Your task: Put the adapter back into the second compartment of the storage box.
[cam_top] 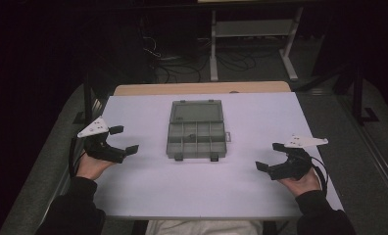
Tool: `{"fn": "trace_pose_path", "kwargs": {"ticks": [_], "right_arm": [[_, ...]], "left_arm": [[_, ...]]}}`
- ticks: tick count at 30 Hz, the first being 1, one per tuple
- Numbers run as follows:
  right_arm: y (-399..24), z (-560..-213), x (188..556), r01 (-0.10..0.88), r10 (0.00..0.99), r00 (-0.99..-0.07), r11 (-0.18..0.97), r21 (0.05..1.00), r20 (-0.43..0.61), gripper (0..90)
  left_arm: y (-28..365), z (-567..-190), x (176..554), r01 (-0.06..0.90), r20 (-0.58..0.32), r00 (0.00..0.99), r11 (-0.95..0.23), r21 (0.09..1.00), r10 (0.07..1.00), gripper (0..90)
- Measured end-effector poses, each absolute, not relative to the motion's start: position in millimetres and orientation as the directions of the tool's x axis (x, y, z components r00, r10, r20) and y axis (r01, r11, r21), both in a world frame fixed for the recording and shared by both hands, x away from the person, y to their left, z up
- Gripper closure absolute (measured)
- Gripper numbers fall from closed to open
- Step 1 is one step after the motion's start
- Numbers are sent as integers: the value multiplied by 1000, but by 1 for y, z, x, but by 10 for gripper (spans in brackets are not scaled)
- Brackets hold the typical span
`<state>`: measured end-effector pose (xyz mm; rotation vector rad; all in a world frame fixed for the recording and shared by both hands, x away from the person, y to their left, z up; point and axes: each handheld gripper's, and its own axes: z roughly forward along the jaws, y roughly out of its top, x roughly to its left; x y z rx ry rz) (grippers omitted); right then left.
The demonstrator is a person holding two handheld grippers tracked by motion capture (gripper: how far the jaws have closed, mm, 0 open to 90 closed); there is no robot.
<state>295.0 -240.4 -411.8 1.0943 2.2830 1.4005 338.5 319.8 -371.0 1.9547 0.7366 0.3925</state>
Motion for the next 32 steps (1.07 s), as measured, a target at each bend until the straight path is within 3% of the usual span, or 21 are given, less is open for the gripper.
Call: {"fn": "trace_pose_path", "kwargs": {"ticks": [32], "right_arm": [[-239,-414,296,480,703,-689,265,836,173,0]], "left_arm": [[368,-392,311,317,-56,662,-211,925,747,0]]}}
